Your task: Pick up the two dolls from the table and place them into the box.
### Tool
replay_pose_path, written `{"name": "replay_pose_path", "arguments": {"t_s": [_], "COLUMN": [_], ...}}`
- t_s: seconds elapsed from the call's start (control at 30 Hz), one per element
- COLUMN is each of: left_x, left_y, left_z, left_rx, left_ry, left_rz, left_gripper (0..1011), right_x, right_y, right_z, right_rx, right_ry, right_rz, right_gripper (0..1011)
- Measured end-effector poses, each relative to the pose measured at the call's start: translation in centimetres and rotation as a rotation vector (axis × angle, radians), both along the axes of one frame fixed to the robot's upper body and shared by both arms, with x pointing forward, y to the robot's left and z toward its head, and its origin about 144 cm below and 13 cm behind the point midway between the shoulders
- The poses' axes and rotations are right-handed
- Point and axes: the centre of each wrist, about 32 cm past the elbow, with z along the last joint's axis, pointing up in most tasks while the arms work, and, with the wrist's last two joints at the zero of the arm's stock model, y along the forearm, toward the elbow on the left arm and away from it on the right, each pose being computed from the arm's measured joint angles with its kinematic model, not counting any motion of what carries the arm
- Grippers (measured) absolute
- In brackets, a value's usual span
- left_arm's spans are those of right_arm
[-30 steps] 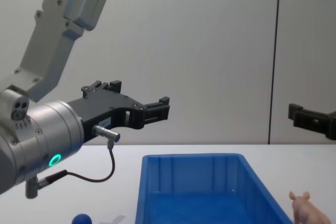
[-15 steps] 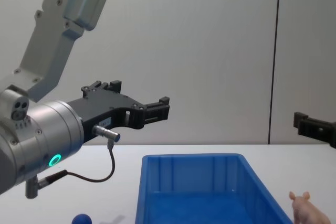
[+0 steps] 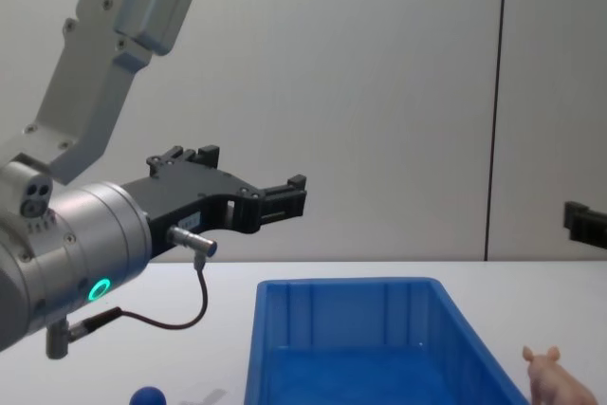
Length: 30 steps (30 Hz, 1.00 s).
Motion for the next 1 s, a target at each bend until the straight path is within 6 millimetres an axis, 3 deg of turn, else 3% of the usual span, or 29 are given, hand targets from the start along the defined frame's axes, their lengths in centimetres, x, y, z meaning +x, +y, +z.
{"name": "replay_pose_path", "arguments": {"t_s": [1.0], "left_x": [0.0], "left_y": [0.0], "left_z": [0.0], "left_rx": [0.000], "left_ry": [0.000], "left_rz": [0.000], "left_gripper": [1001], "right_x": [-1.0], "right_y": [-2.3], "right_z": [-2.4], "right_rx": [0.011], "right_ry": [0.192], "right_rz": [-0.076], "right_gripper": [1001]}}
